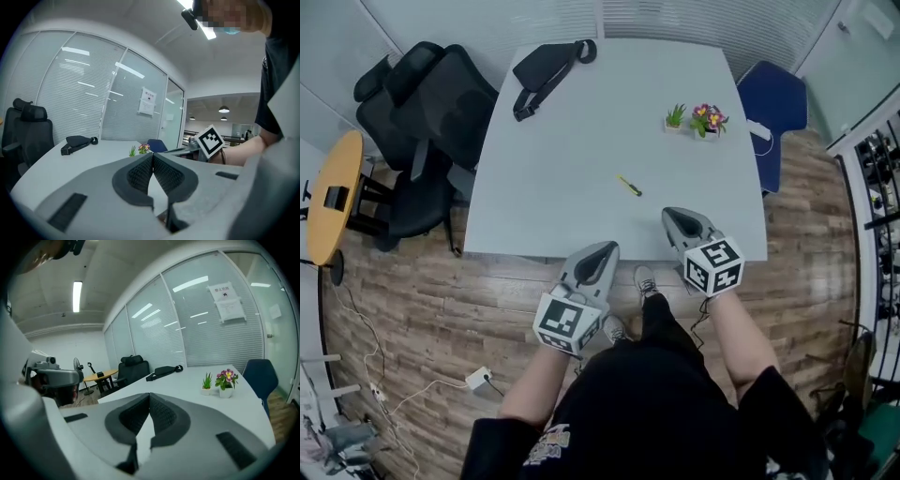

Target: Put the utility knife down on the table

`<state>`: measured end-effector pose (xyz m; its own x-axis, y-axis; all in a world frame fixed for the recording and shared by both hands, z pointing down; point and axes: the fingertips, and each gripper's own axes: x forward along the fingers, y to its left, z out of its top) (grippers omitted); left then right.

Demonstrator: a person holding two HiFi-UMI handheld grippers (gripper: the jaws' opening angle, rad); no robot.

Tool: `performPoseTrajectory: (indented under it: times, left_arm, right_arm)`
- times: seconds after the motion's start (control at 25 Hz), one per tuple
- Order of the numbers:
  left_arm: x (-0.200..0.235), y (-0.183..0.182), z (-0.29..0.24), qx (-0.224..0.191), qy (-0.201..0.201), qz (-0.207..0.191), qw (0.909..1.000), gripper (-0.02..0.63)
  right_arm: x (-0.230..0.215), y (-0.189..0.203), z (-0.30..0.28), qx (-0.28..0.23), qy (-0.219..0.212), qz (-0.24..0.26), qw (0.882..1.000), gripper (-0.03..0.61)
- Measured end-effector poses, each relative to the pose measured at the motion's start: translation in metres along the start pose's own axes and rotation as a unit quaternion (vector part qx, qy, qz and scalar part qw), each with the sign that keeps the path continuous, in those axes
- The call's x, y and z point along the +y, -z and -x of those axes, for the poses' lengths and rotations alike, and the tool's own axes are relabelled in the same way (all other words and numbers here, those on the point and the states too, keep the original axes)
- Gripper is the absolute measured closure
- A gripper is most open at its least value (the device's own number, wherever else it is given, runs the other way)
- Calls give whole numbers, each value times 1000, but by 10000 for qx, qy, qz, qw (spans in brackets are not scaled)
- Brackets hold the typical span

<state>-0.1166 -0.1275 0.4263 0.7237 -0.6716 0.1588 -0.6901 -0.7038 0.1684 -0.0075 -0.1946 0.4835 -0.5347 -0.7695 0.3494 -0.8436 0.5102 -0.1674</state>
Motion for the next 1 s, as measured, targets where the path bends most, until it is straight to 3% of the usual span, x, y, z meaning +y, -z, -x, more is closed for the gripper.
performPoseTrajectory:
  times: [0.36, 0.6, 1.0]
  left_arm:
    - [-18, -35, 27, -404, -175, -157, 9989, 609]
    - [-48, -52, 32, -530, -425, -234, 9974, 609]
    - [-131, -29, 29, -419, -871, -88, 9953, 609]
  right_arm:
    - [41, -73, 100, -1016, 102, 602, 9929, 575]
    - [46, -107, 144, -1398, -130, 745, 9873, 575]
    - [34, -57, 188, -1104, -702, 506, 9901, 575]
